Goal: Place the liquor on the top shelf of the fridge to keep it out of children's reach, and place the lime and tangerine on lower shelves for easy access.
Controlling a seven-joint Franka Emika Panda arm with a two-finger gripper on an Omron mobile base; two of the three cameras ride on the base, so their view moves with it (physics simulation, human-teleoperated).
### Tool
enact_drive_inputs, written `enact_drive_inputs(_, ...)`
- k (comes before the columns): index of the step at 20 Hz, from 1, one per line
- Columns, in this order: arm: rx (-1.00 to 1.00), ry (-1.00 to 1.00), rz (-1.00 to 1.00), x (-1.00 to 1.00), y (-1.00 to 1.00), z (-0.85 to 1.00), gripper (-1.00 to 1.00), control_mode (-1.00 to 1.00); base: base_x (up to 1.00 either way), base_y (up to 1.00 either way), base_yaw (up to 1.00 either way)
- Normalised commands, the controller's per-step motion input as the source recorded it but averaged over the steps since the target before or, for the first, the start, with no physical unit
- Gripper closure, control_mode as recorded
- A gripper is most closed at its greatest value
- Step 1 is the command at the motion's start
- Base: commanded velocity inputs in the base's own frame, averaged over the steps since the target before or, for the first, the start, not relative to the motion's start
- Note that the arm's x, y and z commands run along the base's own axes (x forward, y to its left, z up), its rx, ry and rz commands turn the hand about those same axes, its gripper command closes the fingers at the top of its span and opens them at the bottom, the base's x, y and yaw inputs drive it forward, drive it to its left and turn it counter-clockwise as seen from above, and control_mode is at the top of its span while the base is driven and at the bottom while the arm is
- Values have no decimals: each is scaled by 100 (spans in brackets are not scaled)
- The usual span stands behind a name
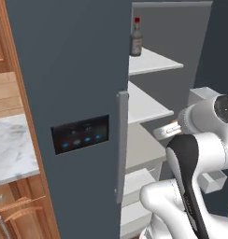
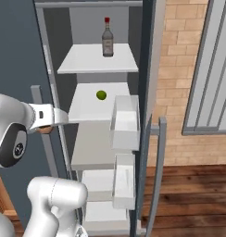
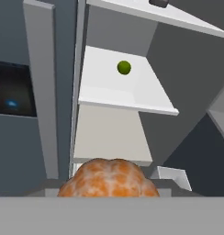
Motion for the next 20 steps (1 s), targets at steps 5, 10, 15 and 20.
enact_drive_inputs(5,0,0,0,0,0,0,100,100,40,-17,16)
enact_drive_inputs(10,0,0,0,0,0,0,100,100,34,-25,15)
enact_drive_inputs(15,0,0,0,0,0,0,100,100,12,-47,9)
enact_drive_inputs(20,0,0,0,0,0,0,100,100,11,-39,7)
